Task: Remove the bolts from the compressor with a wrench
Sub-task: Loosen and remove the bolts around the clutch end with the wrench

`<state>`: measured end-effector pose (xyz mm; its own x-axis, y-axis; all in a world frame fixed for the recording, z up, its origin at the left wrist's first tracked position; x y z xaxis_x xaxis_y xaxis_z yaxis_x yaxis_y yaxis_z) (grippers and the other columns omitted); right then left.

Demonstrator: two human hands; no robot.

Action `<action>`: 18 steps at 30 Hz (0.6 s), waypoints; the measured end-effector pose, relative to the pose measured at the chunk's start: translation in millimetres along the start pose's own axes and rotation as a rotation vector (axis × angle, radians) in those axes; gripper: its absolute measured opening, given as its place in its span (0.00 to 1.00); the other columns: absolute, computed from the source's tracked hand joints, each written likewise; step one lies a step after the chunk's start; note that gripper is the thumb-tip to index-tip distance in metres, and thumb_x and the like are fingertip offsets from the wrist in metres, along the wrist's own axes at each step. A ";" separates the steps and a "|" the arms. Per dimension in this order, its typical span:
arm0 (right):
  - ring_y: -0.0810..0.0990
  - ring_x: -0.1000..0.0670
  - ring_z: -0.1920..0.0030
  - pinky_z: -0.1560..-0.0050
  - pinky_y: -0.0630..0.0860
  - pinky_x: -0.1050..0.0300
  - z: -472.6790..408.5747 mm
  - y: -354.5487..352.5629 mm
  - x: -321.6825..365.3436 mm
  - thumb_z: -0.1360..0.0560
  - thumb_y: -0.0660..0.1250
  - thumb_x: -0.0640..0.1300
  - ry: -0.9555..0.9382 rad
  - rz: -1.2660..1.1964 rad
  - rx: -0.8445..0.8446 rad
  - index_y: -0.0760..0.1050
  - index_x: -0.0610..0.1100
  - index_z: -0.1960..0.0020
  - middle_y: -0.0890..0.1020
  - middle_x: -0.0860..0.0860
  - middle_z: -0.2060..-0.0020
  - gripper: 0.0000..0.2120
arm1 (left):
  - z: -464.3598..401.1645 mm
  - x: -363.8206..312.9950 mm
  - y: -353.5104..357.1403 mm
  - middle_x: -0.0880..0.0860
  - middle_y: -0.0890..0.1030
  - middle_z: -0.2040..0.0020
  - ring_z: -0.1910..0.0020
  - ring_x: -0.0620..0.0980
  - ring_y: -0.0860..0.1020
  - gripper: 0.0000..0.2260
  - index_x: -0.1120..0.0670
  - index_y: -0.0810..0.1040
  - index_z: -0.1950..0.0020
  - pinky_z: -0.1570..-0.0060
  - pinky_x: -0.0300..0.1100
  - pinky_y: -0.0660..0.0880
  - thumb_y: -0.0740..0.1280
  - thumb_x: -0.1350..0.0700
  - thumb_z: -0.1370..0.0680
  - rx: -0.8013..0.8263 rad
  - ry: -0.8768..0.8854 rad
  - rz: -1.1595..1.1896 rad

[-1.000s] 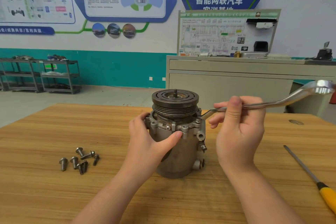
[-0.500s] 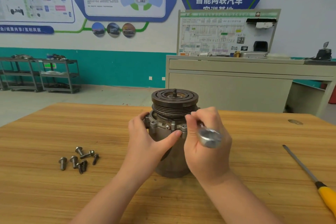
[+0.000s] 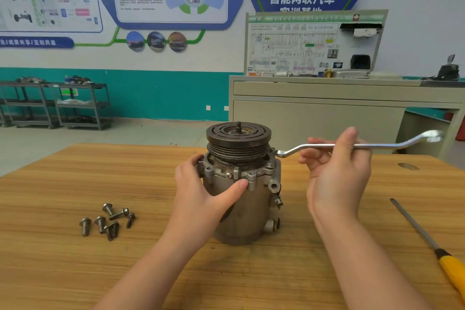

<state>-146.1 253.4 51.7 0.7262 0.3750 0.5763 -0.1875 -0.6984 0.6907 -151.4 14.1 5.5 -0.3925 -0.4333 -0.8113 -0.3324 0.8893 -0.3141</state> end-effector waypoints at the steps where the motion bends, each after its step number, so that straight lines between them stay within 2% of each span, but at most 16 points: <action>1: 0.79 0.50 0.75 0.73 0.76 0.60 4.9 4.7 8.7 0.17 0.55 0.50 -0.100 0.084 0.043 0.67 0.49 0.53 0.82 0.48 0.69 0.09 | 0.1 0.0 0.0 0.41 0.63 0.36 0.39 0.39 0.66 0.49 0.45 0.58 0.26 0.43 0.32 0.64 0.69 0.29 0.43 0.000 0.001 0.003; 5: 0.80 0.51 0.74 0.72 0.76 0.59 28.0 25.9 27.4 0.21 0.58 0.58 -0.359 0.272 0.205 0.69 0.63 0.56 0.82 0.49 0.65 0.06 | -1.0 -0.9 -2.8 0.41 0.63 0.37 0.41 0.38 0.66 0.50 0.46 0.59 0.27 0.48 0.26 0.62 0.69 0.28 0.45 -0.021 0.004 0.011; 8: 0.80 0.54 0.74 0.72 0.75 0.62 39.4 33.3 35.7 0.21 0.57 0.62 -0.515 0.346 0.277 0.68 0.66 0.55 0.81 0.55 0.65 0.05 | -1.2 -1.9 -2.8 0.41 0.63 0.37 0.41 0.38 0.65 0.50 0.45 0.59 0.27 0.46 0.28 0.63 0.68 0.29 0.45 -0.028 0.012 -0.005; 10: 0.79 0.55 0.73 0.71 0.75 0.60 48.4 37.1 38.0 0.20 0.56 0.61 -0.639 0.425 0.314 0.68 0.62 0.54 0.79 0.53 0.69 0.07 | -0.5 -2.5 -3.0 0.42 0.63 0.36 0.40 0.38 0.65 0.49 0.46 0.59 0.27 0.45 0.28 0.63 0.69 0.29 0.44 -0.033 0.018 -0.008; 11: 0.79 0.54 0.73 0.71 0.75 0.58 55.2 39.2 38.6 0.19 0.56 0.59 -0.723 0.480 0.326 0.68 0.56 0.54 0.77 0.53 0.70 0.09 | -0.3 -2.8 -3.1 0.42 0.64 0.36 0.40 0.38 0.66 0.49 0.47 0.60 0.27 0.44 0.30 0.63 0.69 0.30 0.44 -0.034 0.021 -0.006; 13: 0.78 0.49 0.72 0.69 0.75 0.58 70.4 45.0 37.4 0.17 0.54 0.55 -0.875 0.570 0.349 0.66 0.48 0.53 0.75 0.51 0.68 0.12 | 0.1 -3.1 -2.9 0.44 0.65 0.35 0.39 0.39 0.66 0.49 0.48 0.60 0.27 0.43 0.32 0.64 0.69 0.30 0.43 -0.029 0.025 -0.003; 18: 0.71 0.52 0.67 0.67 0.70 0.63 91.9 52.2 31.3 0.16 0.54 0.52 -1.051 0.666 0.348 0.66 0.43 0.53 0.75 0.43 0.68 0.13 | 0.7 -3.1 -2.9 0.44 0.64 0.36 0.39 0.39 0.66 0.50 0.48 0.59 0.27 0.43 0.29 0.62 0.69 0.30 0.43 -0.018 0.027 0.019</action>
<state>-72.4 172.6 65.7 0.7589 -0.6503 0.0356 -0.6463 -0.7453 0.1638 -148.6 13.0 8.5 -0.4215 -0.4204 -0.8035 -0.3398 0.8947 -0.2899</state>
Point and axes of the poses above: each hand's wrist, its own z-axis away from the middle knuckle, its own y-axis out of the palm, x = y × z, the point moved 8 cm from there along -z, towards the middle knuckle
